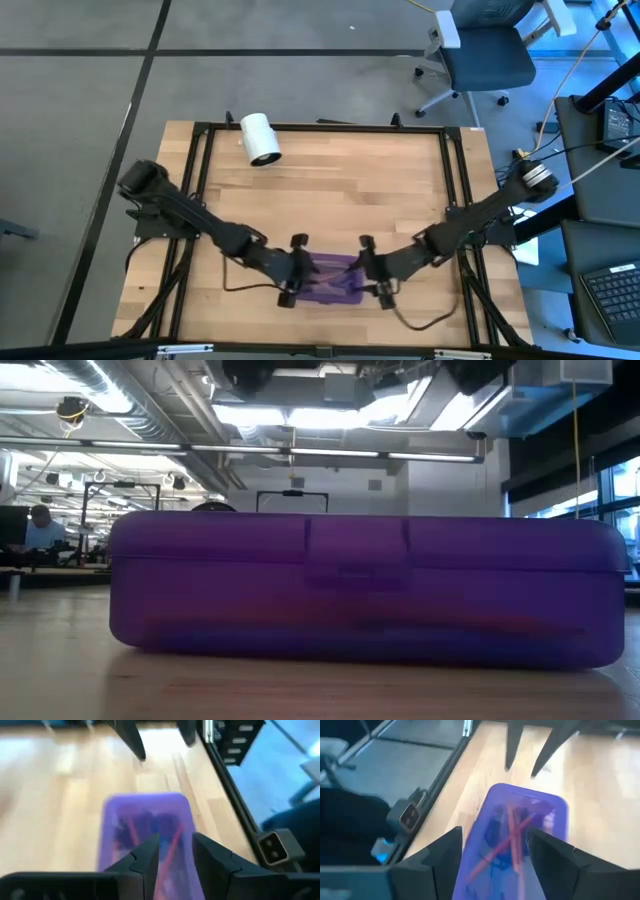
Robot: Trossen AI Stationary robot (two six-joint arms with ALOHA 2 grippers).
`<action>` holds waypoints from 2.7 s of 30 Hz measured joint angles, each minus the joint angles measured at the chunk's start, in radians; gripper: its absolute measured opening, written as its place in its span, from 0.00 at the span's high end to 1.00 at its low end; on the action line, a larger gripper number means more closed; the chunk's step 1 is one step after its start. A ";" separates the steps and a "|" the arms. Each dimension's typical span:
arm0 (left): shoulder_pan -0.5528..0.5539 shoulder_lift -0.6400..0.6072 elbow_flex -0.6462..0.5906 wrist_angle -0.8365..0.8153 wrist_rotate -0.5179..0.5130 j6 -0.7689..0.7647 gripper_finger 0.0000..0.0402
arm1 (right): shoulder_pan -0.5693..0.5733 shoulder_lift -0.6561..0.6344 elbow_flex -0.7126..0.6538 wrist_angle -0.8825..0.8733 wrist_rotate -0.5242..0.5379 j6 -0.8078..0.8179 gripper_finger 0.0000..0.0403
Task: Pick & place school supplies into a supply box
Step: Return to Home Position
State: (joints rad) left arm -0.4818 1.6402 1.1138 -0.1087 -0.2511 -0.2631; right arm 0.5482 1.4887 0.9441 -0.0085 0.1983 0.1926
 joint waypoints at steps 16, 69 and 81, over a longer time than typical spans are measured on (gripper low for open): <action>-0.007 -0.558 -0.532 0.354 -0.030 0.081 0.72 | 0.090 -0.457 -0.465 0.128 0.167 0.118 0.44; 0.714 -1.634 -1.106 0.136 0.304 0.032 0.72 | -0.241 -1.488 -0.852 -0.215 0.096 0.023 0.44; 0.733 -1.638 -1.106 0.127 0.272 0.094 0.72 | -0.241 -1.488 -0.852 -0.226 0.169 -0.016 0.44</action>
State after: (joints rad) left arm 0.2516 0.0021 0.0082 0.0188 0.0214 -0.1696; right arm 0.3077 0.0006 0.0921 -0.2341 0.3675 0.1770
